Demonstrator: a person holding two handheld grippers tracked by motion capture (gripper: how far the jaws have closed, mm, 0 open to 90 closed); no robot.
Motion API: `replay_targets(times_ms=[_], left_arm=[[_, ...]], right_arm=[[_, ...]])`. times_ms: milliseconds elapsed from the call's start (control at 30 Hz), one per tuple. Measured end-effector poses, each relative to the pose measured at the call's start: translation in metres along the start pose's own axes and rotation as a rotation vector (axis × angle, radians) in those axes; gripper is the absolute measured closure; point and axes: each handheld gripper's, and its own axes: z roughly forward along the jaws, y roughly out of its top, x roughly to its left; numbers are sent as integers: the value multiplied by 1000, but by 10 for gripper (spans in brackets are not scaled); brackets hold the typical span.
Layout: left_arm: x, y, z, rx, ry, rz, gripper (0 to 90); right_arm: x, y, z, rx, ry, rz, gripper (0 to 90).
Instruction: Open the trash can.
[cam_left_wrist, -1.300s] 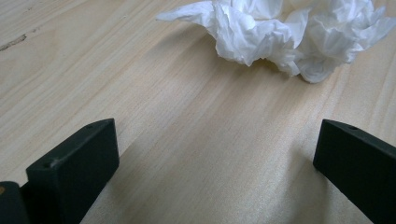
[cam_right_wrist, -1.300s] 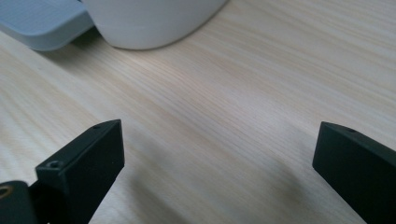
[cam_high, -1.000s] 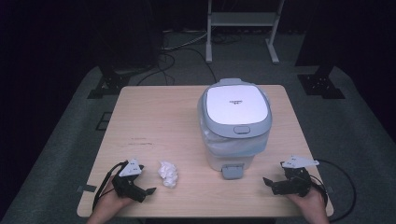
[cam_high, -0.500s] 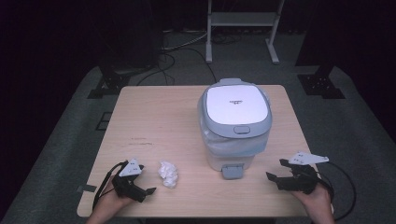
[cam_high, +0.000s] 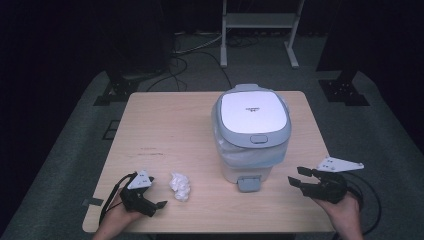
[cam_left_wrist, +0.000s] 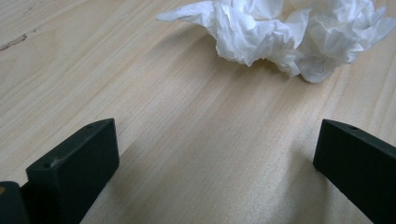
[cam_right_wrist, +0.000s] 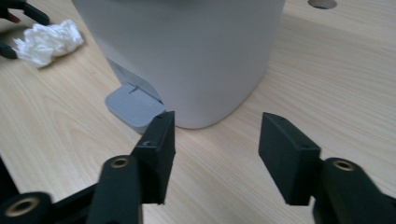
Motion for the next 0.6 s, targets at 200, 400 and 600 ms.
replay_targets(times_ms=[200, 400, 600], left_arm=[[0, 0, 0, 3, 0, 4, 0], [0, 0, 0, 3, 0, 5, 0], [0, 0, 0, 3, 0, 4, 0]], right_arm=[[-1, 10, -7, -12, 63, 12, 641], [0, 17, -13, -11, 93, 8, 761], [3, 23, -18, -9, 98, -3, 861]])
